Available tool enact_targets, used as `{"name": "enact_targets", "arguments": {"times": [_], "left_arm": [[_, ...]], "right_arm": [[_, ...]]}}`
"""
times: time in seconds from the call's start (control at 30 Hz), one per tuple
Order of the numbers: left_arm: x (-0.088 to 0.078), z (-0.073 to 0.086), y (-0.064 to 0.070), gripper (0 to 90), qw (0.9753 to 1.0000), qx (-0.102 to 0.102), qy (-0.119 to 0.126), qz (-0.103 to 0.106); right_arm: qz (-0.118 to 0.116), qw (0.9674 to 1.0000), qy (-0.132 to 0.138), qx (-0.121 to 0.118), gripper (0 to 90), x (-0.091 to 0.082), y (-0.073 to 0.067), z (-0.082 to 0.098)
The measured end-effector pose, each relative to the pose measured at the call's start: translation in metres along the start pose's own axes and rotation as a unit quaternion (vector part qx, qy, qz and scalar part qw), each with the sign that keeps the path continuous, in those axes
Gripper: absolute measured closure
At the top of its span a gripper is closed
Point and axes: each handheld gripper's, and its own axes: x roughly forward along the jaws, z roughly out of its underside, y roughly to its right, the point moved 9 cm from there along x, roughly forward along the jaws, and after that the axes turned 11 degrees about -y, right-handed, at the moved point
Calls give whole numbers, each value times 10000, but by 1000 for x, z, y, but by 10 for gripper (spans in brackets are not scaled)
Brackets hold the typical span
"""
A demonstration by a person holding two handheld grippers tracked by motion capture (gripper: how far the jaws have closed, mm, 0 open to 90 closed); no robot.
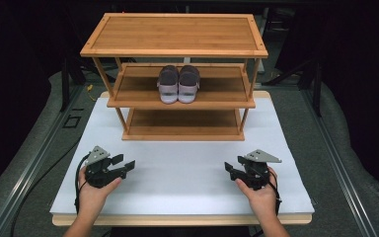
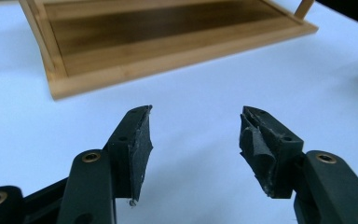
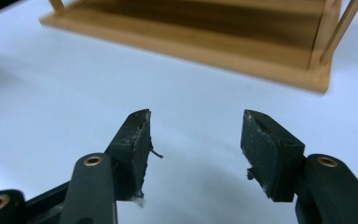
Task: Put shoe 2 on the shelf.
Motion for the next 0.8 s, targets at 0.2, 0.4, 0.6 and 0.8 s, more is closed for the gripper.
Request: {"name": "enact_targets", "arguments": {"times": [0.2, 0.4, 0.6, 0.8], "left_arm": [[15, 20, -4, 430, 9998, -48, -173, 33], [29, 32, -10, 430, 9993, -98, -350, 30], [35, 36, -9, 430, 9986, -102, -508, 50], [38, 38, -8, 423, 9981, 53, -615, -31]], "right_arm": [[147, 9997, -175, 14, 431, 15, 6, 11], [108, 9995, -275, -60, 439, 25, 4, 16], [151, 9983, -535, -200, 438, 37, 1, 23], [183, 9978, -596, -231, 432, 39, -1, 24]]}}
